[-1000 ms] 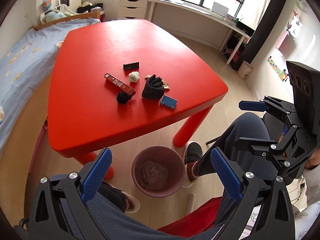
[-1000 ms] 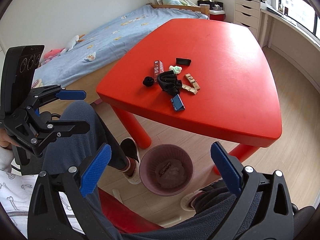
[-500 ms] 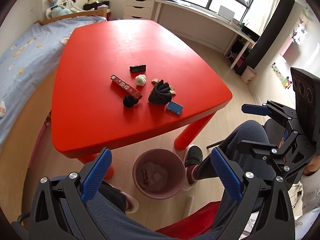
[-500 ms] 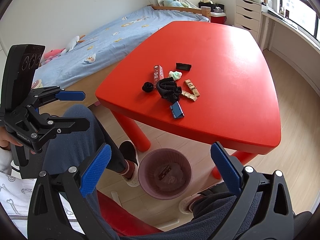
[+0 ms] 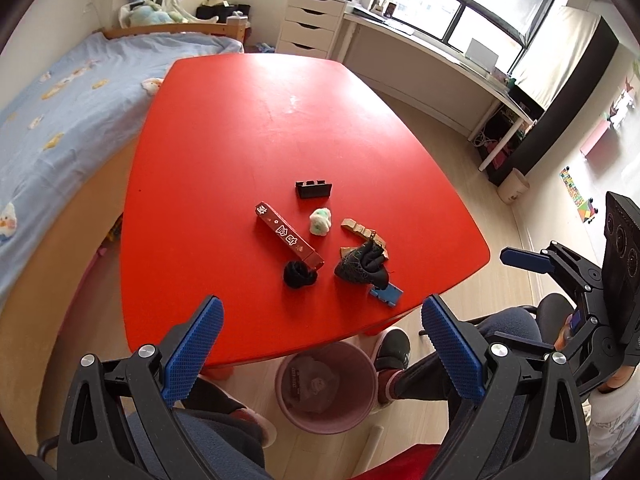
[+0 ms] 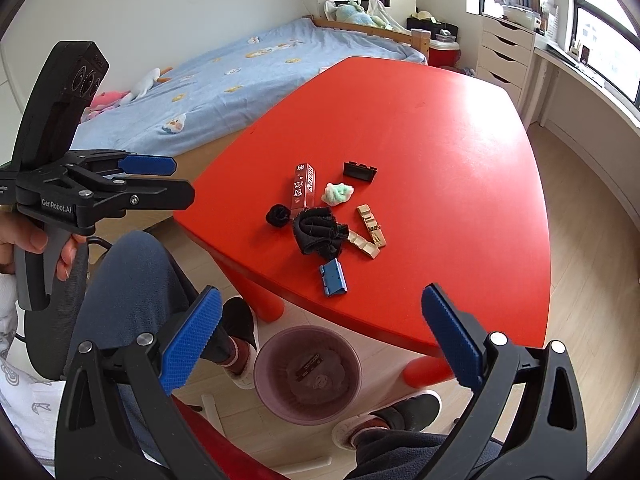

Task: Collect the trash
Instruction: 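Move both tools back over the remaining items on the table, then grasp the blue block with the right tool while the left tool grasps the second red box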

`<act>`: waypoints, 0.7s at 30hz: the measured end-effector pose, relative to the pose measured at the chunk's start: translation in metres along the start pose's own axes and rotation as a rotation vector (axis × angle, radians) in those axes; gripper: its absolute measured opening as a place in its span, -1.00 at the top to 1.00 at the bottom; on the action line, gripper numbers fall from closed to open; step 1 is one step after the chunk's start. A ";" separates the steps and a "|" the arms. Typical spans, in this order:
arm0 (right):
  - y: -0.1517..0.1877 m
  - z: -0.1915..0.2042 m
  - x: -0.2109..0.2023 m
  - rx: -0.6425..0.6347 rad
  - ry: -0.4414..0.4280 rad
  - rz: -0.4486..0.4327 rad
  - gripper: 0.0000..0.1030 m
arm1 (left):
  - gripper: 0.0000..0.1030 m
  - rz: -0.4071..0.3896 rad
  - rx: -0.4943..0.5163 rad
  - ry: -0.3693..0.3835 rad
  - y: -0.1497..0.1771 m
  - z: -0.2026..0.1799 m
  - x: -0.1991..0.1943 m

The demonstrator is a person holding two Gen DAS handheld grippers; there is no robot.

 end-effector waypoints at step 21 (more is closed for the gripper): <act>-0.020 -0.028 0.075 -0.007 -0.036 0.153 -0.90 | -0.85 0.311 -0.206 -0.098 -0.044 0.033 0.124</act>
Point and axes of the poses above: each gripper's, at about its wrist camera, not at the fingertips, and x roughly the way its jaws point, z to its left, y to its underside, the point moved 1 cm from there along x, roughly the way its jaws point, and after that the axes turned 6 degrees about -y, right-handed, at the moved point
